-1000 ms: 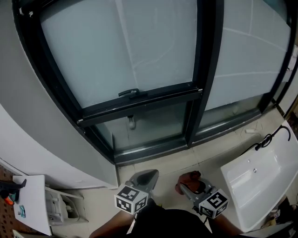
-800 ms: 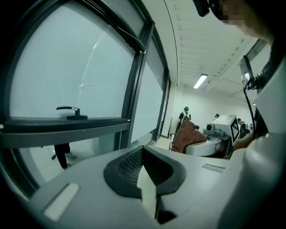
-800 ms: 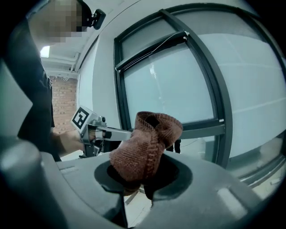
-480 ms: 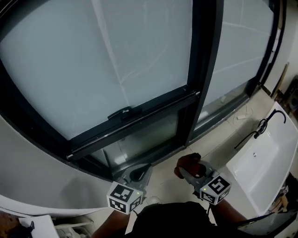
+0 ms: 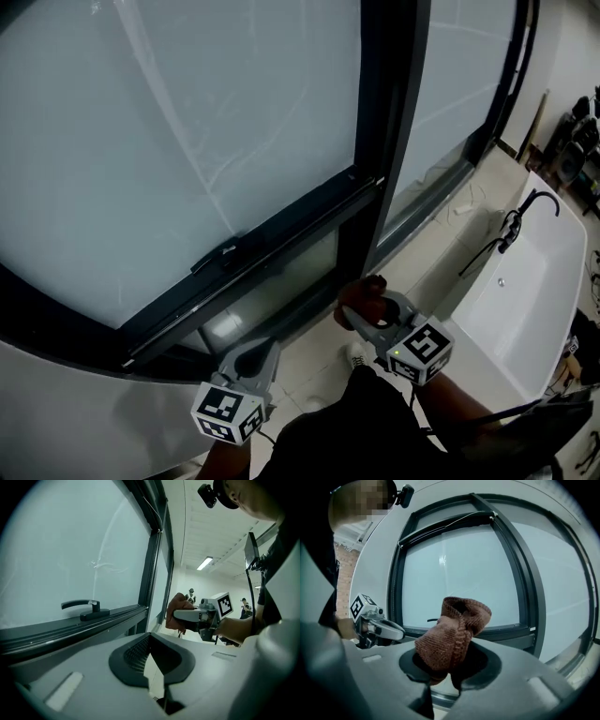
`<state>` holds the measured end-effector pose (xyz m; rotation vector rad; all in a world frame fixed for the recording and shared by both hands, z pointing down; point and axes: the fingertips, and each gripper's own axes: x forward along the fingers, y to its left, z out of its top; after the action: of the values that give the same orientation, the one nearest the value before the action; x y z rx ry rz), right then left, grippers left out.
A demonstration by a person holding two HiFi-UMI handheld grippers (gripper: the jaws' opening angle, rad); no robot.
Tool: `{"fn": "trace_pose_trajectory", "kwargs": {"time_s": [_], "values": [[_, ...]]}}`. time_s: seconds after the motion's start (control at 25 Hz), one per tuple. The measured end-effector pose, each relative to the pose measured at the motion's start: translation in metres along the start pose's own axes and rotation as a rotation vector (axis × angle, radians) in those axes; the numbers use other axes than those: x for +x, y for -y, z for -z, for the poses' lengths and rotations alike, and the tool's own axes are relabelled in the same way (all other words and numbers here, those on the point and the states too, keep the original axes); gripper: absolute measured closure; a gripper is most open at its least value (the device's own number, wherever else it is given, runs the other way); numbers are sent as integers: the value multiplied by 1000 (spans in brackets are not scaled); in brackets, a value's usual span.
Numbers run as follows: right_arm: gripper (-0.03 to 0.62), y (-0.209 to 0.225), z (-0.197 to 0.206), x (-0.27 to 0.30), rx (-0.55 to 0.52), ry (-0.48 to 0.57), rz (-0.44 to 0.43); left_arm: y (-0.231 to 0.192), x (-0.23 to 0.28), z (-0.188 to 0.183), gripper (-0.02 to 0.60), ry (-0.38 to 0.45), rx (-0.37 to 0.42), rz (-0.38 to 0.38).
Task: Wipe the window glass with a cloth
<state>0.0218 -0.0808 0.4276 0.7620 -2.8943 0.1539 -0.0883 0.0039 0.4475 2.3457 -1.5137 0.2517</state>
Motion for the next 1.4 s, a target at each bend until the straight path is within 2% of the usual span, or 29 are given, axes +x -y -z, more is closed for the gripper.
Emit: {"fn": "trace_pose_trajectory", "kwargs": {"time_s": [0.16,0.36,0.56,0.72,0.96,1.24,1.4], "values": [[496,43,-16,30,-68,5,26,-12,8,-8,565,9,-11,-26],[496,131,-58,70,-155,46,125,-41,30,-19,565,-1,-41,-123],[496,215,-82,114,-167,34,189,-60,72,-58,565,53,-31,-184],[496,263,-91,144,-156,28,212,-70,102,-78,565,78,-54,-229],[496,288,-88,175,-170,15,190,-75,132,-85,565,69,-78,-272],[496,297,-76,193,-221,-37,263,-82,131,-67,565,20,-79,-234],[496,292,-77,195,-188,-39,312,-89,116,-69,565,-13,-56,-203]]}}
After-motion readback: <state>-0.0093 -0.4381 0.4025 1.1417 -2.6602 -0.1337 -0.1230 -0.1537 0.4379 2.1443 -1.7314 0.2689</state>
